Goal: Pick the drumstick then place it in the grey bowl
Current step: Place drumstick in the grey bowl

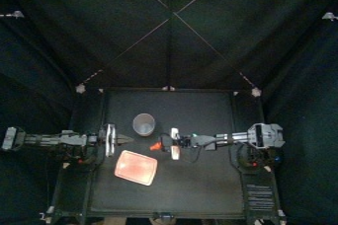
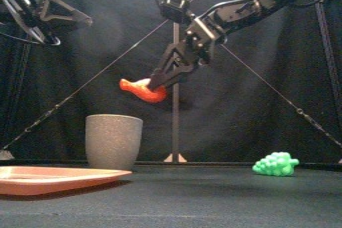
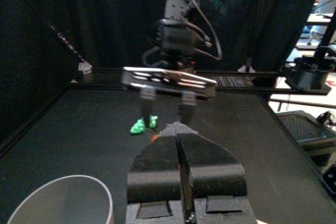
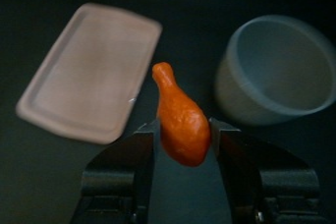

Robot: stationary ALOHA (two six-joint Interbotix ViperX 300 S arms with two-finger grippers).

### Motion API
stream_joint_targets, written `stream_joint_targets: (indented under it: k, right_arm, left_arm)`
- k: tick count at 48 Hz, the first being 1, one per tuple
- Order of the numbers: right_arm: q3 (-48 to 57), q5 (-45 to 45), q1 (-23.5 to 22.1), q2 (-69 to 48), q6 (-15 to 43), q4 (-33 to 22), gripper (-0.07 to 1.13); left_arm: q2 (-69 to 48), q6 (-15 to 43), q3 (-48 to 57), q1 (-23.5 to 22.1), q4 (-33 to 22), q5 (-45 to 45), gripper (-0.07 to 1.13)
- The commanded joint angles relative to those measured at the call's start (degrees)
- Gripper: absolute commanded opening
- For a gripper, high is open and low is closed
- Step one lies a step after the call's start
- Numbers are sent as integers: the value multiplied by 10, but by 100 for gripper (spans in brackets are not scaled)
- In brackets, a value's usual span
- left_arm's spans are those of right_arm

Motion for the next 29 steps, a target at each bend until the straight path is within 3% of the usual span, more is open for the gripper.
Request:
stream_joint_targets:
  k: [1, 8, 16, 29]
  right_arm:
    - [-49, -54, -47, 11, 1, -20, 41]
    - [-97, -80, -83, 55, 1, -17, 41]
    - [-134, -80, -86, 101, -3, -22, 46]
    - [-134, -70, -82, 108, 1, -18, 77]
  left_arm:
    - [3, 1, -6, 2, 0, -6, 2]
    - [3, 1, -4, 2, 0, -6, 2]
    - [3, 0, 2, 2, 0, -6, 2]
    - [3, -1, 4, 3, 0, -6, 2]
